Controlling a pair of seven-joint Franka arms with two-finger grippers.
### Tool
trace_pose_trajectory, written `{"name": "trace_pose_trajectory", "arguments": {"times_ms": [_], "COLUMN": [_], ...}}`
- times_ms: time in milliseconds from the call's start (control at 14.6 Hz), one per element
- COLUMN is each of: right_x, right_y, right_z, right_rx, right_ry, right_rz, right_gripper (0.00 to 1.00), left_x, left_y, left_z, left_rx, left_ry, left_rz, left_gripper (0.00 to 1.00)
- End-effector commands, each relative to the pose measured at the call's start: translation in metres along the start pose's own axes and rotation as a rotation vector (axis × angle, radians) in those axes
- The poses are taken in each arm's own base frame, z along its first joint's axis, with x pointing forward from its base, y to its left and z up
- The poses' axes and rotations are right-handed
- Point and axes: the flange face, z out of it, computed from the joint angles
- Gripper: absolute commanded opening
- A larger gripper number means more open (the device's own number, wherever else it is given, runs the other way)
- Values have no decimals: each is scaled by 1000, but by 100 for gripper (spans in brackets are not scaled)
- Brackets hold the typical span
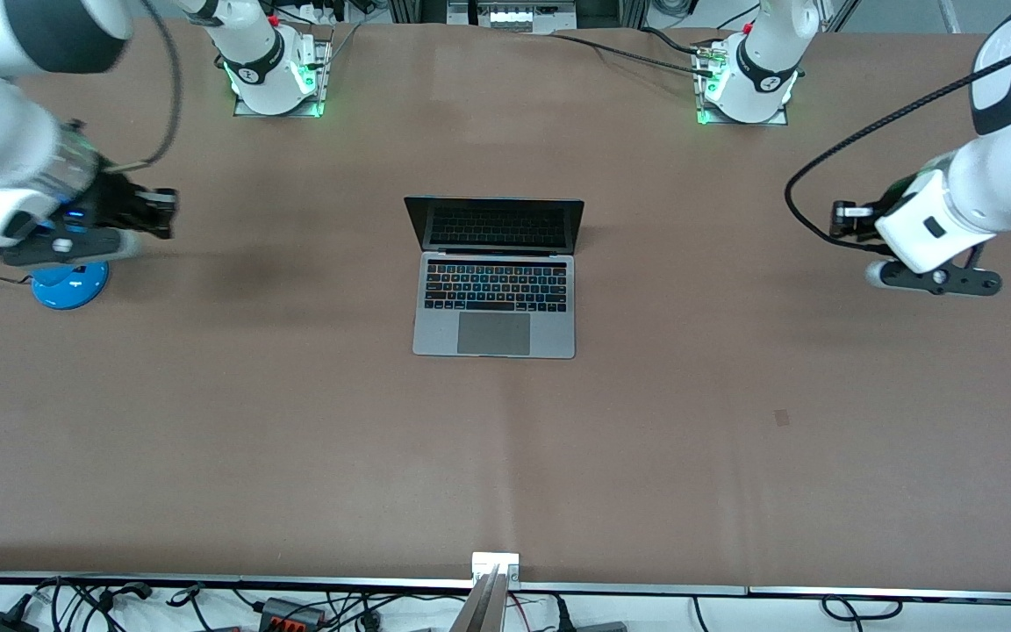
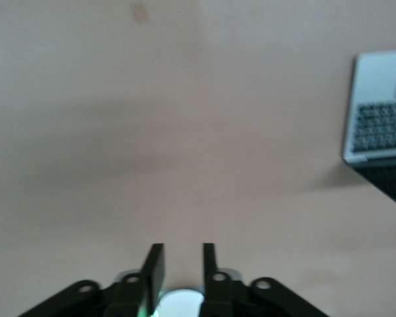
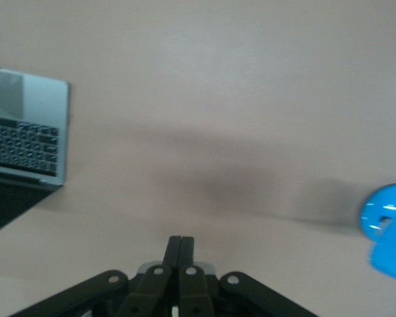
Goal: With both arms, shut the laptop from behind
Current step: 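Move the right gripper and the left gripper toward the laptop screen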
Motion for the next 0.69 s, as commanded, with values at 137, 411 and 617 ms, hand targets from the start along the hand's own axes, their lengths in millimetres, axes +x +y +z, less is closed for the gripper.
{"name": "trace_pose_trajectory", "arguments": {"times_ms": [137, 411, 617], "right_x": [13, 11, 6], "right_y": [-59, -142, -183], "right_z": [38, 63, 85], "right_rx": [72, 62, 120], "right_ry": [-69, -90, -152], "right_rz": [-8, -130, -18], "right_gripper": [0, 0, 0], "left_x": [-26, -41, -63], "left_y": [73, 155, 200], "left_z": [21, 54, 82], "left_rx": [-127, -116, -113], "left_ry": [-92, -79, -74], "left_rz": [92, 142, 156], "left_gripper": [1, 1, 1]}}
